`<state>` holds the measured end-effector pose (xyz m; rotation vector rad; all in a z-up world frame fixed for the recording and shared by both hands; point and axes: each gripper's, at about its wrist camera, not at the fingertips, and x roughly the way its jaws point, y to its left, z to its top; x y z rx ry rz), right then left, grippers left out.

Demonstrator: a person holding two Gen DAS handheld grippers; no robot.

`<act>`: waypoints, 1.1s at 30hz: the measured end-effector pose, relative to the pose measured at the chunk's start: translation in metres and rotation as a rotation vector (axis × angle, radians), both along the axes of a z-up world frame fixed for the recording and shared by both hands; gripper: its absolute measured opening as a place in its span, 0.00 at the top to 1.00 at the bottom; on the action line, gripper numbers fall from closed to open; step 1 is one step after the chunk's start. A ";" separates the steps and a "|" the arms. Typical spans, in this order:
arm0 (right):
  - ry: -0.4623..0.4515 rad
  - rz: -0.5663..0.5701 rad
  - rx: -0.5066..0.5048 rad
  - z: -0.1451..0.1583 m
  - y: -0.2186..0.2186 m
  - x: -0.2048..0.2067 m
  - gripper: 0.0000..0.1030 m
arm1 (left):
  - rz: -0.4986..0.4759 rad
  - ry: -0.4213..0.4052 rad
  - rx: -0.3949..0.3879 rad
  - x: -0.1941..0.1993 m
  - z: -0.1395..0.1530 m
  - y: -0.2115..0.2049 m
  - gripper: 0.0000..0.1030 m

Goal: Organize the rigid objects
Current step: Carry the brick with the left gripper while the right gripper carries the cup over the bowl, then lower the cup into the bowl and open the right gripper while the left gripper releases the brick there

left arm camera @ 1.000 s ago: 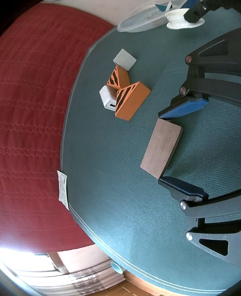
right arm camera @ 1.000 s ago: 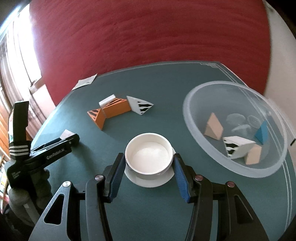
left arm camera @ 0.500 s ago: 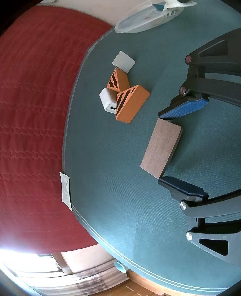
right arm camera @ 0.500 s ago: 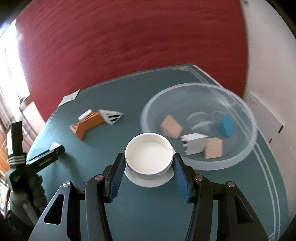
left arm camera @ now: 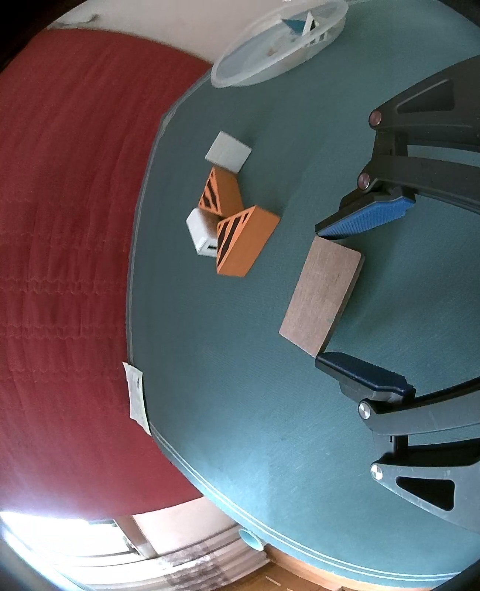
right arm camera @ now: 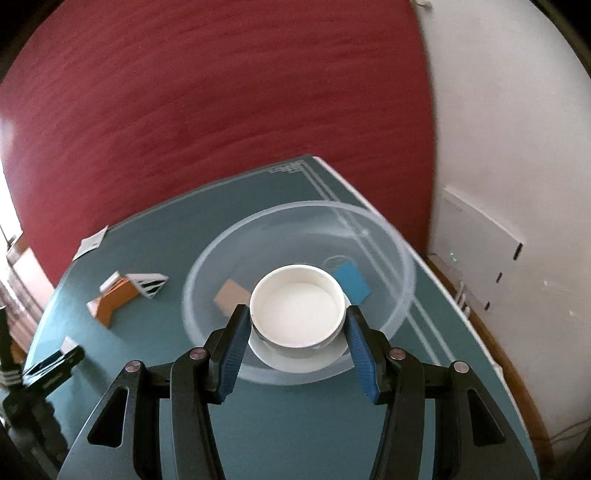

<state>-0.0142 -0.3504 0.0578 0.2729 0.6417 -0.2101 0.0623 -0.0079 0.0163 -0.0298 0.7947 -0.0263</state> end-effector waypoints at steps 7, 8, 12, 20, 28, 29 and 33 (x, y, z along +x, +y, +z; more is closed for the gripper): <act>0.005 -0.037 -0.027 -0.004 -0.018 0.011 0.48 | -0.013 0.012 -0.007 -0.007 0.001 -0.005 0.36; 0.004 -0.038 -0.030 -0.004 -0.020 0.011 0.48 | -0.015 0.015 -0.007 -0.005 0.001 -0.006 0.36; -0.003 -0.040 -0.025 -0.005 -0.025 0.019 0.48 | -0.029 0.023 -0.006 -0.005 0.002 -0.013 0.36; -0.012 -0.046 0.002 -0.012 -0.044 0.028 0.38 | -0.057 0.023 0.009 -0.005 0.009 -0.027 0.36; -0.020 -0.069 0.002 -0.016 -0.053 0.004 0.38 | -0.133 0.024 0.020 -0.004 0.018 -0.064 0.36; -0.023 -0.076 -0.003 -0.016 -0.053 0.001 0.38 | -0.145 0.024 0.022 -0.003 0.019 -0.069 0.35; -0.048 -0.094 -0.044 -0.014 -0.052 -0.014 0.38 | -0.204 0.022 0.021 -0.001 0.024 -0.092 0.35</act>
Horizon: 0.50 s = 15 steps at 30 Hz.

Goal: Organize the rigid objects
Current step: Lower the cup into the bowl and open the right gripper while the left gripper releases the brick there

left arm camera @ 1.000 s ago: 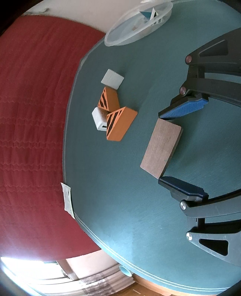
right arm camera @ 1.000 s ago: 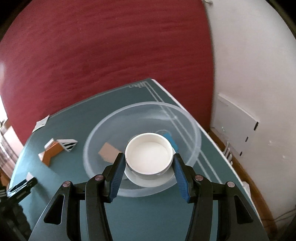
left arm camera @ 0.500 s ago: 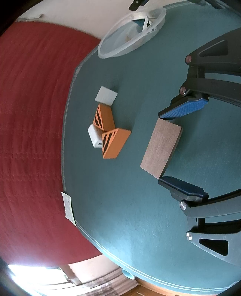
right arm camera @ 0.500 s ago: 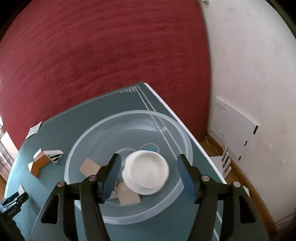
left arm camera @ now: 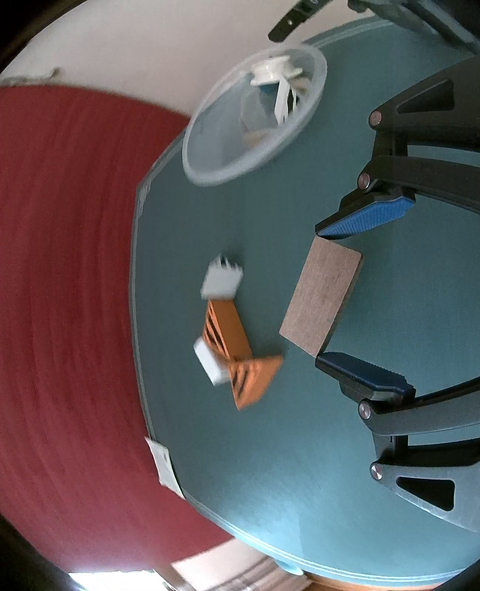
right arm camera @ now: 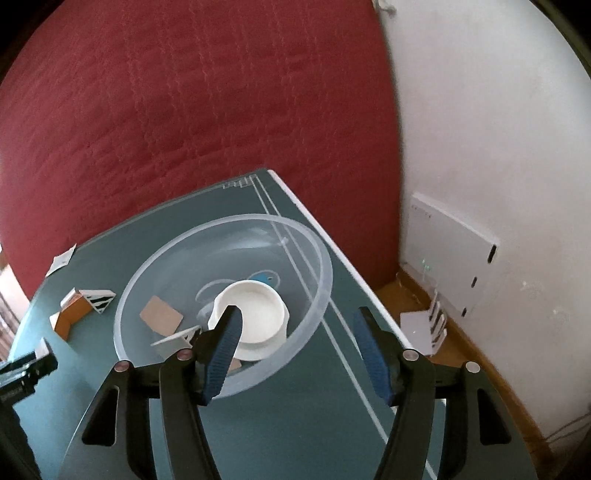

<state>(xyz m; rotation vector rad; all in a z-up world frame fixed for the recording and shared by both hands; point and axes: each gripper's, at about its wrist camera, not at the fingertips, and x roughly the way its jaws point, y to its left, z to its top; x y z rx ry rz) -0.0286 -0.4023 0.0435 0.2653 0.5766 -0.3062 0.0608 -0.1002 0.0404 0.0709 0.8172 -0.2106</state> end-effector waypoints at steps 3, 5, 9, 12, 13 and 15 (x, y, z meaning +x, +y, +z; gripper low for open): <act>-0.021 -0.002 -0.019 0.001 0.003 -0.008 0.38 | -0.047 -0.008 0.003 0.000 0.005 -0.019 0.35; -0.032 -0.006 -0.020 0.001 0.002 -0.011 0.38 | -0.073 -0.012 0.007 0.000 0.007 -0.029 0.35; -0.033 -0.009 -0.006 -0.003 0.000 -0.014 0.38 | -0.136 -0.022 0.011 0.000 0.011 -0.052 0.35; -0.029 -0.016 0.006 -0.006 -0.001 -0.015 0.38 | -0.180 -0.026 0.005 -0.001 0.014 -0.067 0.35; -0.030 -0.018 0.013 -0.006 -0.002 -0.015 0.38 | -0.193 -0.026 0.002 0.000 0.015 -0.072 0.35; -0.039 -0.028 0.018 -0.005 -0.004 -0.017 0.38 | -0.219 -0.024 -0.004 0.003 0.016 -0.082 0.35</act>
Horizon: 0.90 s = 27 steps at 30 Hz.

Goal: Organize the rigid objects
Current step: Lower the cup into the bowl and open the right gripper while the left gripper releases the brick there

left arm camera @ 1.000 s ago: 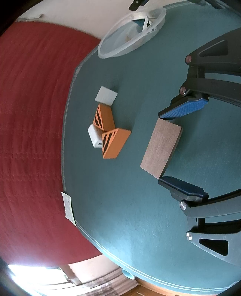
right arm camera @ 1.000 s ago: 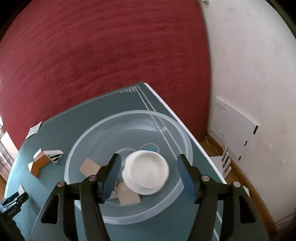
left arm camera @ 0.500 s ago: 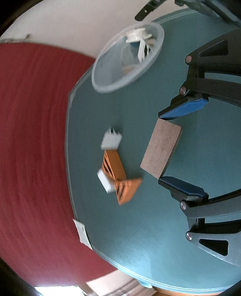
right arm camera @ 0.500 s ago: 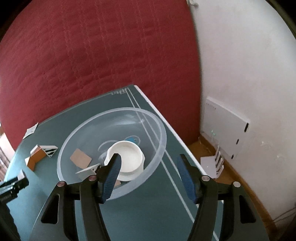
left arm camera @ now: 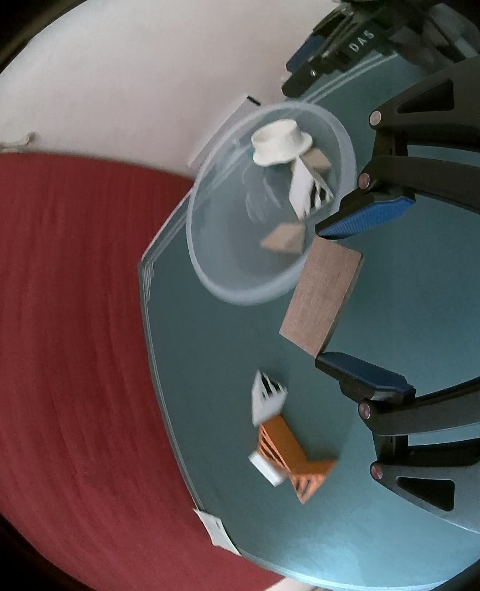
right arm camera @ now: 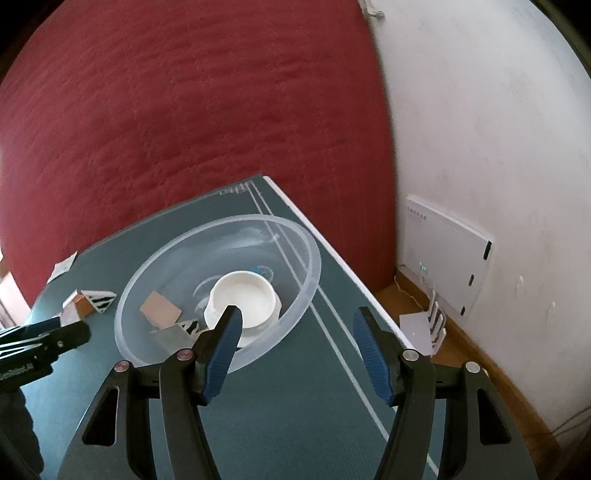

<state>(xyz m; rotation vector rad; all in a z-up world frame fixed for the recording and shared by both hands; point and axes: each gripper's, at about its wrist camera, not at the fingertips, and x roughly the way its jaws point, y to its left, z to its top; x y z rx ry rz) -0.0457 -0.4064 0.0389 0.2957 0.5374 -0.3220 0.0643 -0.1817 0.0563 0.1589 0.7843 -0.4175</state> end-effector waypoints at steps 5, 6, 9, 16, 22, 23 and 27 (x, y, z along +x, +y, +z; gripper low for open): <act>-0.002 -0.002 0.011 -0.002 -0.002 -0.001 0.38 | -0.040 0.004 0.006 0.003 -0.002 -0.021 0.35; -0.003 -0.002 0.013 -0.002 -0.002 -0.001 0.38 | -0.051 0.002 0.008 0.003 -0.002 -0.027 0.35; -0.001 -0.003 0.019 -0.002 -0.004 -0.001 0.38 | -0.073 -0.006 0.011 0.005 -0.002 -0.037 0.35; -0.001 -0.005 0.021 -0.003 -0.004 -0.001 0.38 | -0.079 -0.007 -0.021 0.013 -0.004 -0.042 0.14; -0.001 -0.005 0.020 -0.002 -0.004 -0.001 0.38 | -0.032 0.014 -0.019 0.016 -0.012 -0.026 0.15; -0.001 -0.006 0.019 -0.002 -0.004 -0.001 0.38 | -0.023 0.017 -0.020 0.016 -0.014 -0.023 0.15; -0.001 -0.006 0.018 -0.002 -0.004 -0.001 0.38 | 0.006 0.020 -0.011 0.018 -0.017 -0.015 0.15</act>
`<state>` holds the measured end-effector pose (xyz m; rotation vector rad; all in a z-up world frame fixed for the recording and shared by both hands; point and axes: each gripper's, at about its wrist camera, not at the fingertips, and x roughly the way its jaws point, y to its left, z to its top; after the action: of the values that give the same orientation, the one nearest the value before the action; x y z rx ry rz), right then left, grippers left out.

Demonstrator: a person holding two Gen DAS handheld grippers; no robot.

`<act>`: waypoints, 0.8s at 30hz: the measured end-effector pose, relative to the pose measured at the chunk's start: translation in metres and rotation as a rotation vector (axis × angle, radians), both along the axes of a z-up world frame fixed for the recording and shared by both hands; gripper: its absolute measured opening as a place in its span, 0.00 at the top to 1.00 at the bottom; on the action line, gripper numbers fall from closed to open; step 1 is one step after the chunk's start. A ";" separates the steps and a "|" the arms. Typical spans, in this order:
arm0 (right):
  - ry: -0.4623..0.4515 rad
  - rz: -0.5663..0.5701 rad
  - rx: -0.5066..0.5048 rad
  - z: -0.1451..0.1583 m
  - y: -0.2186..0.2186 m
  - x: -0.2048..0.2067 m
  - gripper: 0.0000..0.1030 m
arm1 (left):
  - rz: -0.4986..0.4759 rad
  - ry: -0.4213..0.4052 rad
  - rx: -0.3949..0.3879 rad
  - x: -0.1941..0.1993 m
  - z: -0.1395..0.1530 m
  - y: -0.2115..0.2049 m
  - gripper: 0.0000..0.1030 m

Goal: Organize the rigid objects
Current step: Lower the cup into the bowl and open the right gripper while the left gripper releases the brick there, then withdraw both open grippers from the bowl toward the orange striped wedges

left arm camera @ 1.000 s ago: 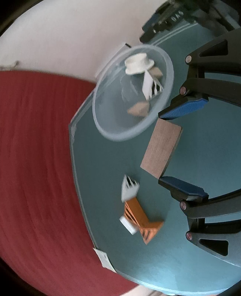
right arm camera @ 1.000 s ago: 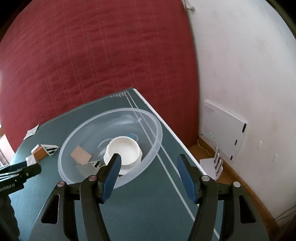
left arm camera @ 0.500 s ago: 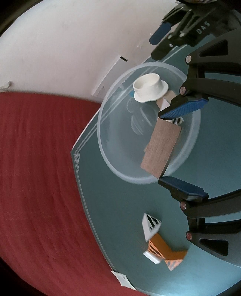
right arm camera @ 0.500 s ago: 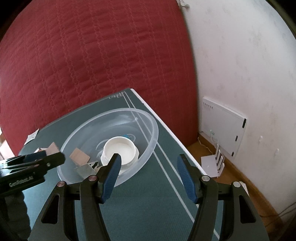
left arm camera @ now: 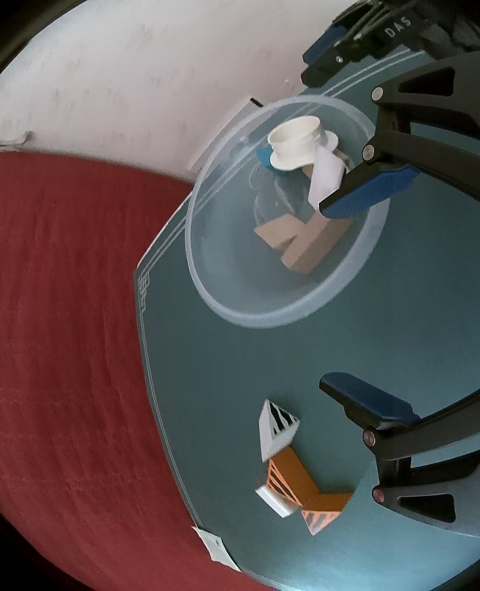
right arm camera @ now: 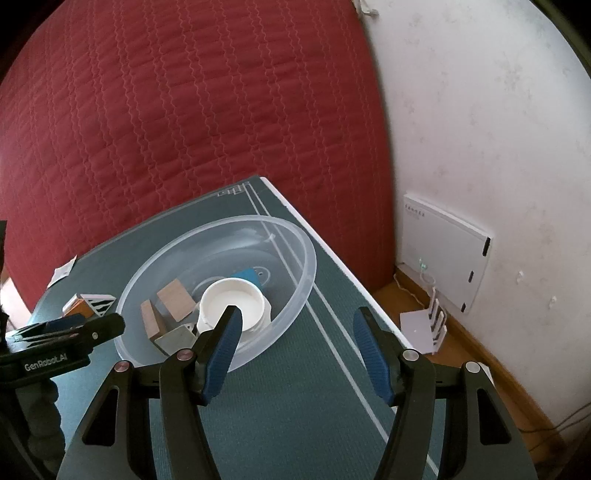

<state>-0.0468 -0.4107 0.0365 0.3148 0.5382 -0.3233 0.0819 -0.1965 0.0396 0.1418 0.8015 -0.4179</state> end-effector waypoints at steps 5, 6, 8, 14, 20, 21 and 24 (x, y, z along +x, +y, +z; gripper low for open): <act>-0.001 0.000 -0.006 0.000 -0.001 -0.001 0.38 | 0.031 -0.014 0.013 -0.005 0.000 0.011 0.14; 0.000 0.001 -0.007 0.000 -0.001 -0.001 0.38 | 0.039 -0.014 0.014 -0.006 0.000 0.015 0.14; 0.000 0.002 -0.010 0.000 -0.002 -0.001 0.38 | 0.053 -0.013 0.015 -0.007 -0.002 0.021 0.14; 0.000 0.002 -0.020 0.002 0.002 -0.002 0.38 | 0.106 0.002 0.010 -0.002 -0.004 0.039 0.13; 0.004 0.011 -0.025 0.002 0.004 -0.002 0.38 | 0.156 -0.005 0.013 0.002 -0.003 0.058 0.13; 0.006 0.012 -0.025 0.002 0.005 -0.002 0.38 | 0.169 -0.005 0.012 0.004 -0.003 0.063 0.12; 0.010 0.017 -0.024 0.003 0.007 -0.001 0.38 | 0.208 -0.003 0.011 0.006 -0.004 0.077 0.11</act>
<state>-0.0481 -0.4041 0.0392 0.2855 0.5458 -0.3149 0.0877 -0.1194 0.0360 0.0685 0.8064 -0.2164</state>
